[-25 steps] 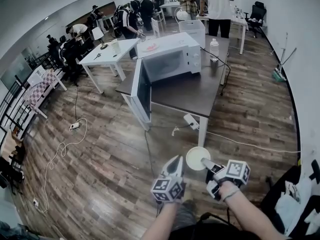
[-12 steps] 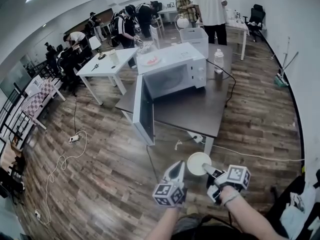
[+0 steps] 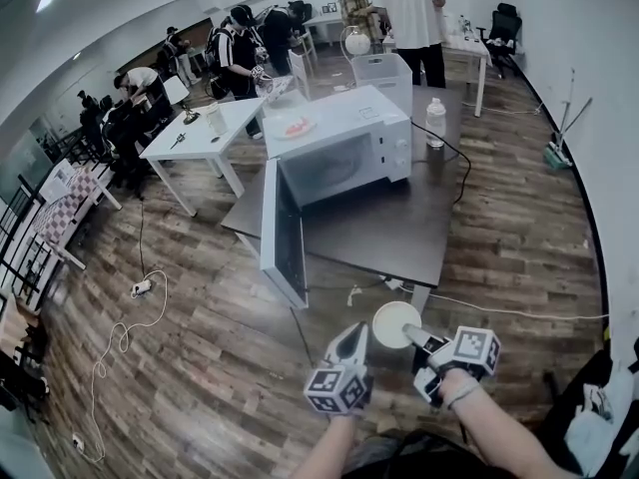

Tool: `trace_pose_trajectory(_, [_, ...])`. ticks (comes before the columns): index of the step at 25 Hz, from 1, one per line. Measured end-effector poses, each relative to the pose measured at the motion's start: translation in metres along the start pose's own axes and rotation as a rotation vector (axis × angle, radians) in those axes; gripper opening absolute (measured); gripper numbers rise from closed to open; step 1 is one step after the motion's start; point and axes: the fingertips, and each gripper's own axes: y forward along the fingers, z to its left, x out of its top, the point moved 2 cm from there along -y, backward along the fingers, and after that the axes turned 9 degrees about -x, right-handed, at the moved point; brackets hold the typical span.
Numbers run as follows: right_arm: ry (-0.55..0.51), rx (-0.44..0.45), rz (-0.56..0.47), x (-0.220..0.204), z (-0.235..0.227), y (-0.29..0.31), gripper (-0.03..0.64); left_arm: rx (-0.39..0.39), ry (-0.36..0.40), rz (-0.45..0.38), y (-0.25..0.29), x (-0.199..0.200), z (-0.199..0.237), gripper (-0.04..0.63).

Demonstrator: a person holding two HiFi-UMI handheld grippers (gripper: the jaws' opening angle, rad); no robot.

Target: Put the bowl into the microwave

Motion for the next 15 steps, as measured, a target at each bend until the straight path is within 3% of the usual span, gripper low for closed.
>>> trace_pose_trajectory(12, [0.014, -0.015, 0.019, 0.021, 0.003, 0.021, 0.143, 0.019, -0.102, -0.068, 0.019, 0.009, 0.016, 0.012])
trace_pose_trajectory(15, [0.008, -0.004, 0.034, 0.03, 0.007, 0.035, 0.144, 0.035, -0.092, -0.075, 0.029, 0.015, 0.026, 0.012])
